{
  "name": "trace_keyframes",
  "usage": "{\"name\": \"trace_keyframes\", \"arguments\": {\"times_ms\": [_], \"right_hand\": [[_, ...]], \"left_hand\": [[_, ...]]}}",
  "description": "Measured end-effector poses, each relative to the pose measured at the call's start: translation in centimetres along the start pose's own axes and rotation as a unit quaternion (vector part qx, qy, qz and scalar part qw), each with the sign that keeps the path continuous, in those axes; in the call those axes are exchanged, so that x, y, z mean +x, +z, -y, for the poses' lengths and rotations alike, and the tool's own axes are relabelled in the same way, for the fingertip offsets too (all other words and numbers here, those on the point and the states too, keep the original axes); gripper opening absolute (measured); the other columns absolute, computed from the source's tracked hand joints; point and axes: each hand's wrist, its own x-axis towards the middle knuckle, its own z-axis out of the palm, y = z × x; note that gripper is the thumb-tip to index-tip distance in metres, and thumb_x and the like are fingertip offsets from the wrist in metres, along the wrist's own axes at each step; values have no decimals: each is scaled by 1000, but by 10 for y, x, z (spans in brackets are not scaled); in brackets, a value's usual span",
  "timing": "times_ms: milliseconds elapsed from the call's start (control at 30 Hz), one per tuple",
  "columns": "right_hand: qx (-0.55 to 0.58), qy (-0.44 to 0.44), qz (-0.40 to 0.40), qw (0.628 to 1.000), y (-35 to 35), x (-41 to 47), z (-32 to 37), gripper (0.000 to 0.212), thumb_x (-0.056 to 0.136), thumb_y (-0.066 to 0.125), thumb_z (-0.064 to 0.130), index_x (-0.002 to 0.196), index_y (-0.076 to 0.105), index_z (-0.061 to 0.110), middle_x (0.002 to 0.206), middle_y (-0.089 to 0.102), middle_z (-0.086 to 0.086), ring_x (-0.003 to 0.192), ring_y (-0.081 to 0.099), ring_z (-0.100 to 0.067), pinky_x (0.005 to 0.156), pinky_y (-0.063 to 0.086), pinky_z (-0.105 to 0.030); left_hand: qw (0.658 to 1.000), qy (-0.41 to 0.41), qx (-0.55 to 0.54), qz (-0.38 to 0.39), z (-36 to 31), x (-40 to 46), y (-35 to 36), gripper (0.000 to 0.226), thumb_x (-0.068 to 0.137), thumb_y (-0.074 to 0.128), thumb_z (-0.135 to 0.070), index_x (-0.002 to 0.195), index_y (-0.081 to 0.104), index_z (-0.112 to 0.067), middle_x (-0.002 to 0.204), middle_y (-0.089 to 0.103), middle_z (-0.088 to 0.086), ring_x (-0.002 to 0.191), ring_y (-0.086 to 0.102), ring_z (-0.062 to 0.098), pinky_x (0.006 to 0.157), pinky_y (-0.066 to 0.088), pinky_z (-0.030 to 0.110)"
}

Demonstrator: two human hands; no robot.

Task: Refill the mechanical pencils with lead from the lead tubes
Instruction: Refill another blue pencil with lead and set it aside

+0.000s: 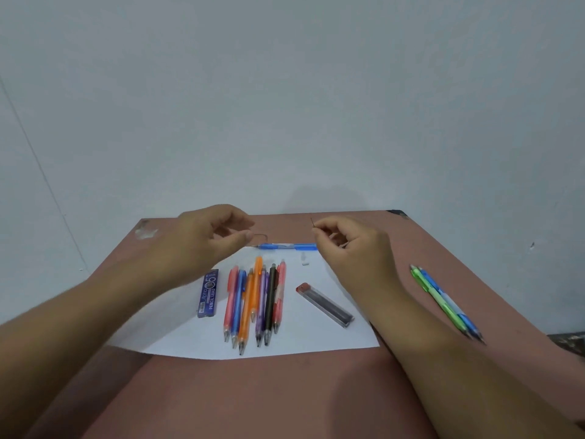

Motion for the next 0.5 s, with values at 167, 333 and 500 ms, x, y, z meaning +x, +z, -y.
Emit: {"name": "trace_keyframes", "arguments": {"times_ms": [167,333,500], "right_hand": [[-5,-3,-32,999,-3,1,-3,9,92,71,13,94,79,16,77,70,7,70,64,-12,65,57,-32],[2,6,-68,998,-4,4,-6,6,91,71,13,91,77,16,74,69,4,69,64,-14,64,57,-33],[32,43,-80,995,-5,5,-7,6,92,71,15,90,76,18,71,67,5,71,63,-14,65,55,-29]], "left_hand": [[994,4,73,76,-4,46,18,16,97,62,-44,109,66,-34,102,65,-20,91,59,0,70,46,16],[972,72,182,133,-10,82,48,24,98,60,-41,117,67,-29,119,66,-10,100,58,8,94,52,33],[965,58,210,148,-3,94,61,31,100,57,-42,124,70,-27,117,68,-7,101,59,9,92,51,30]]}}
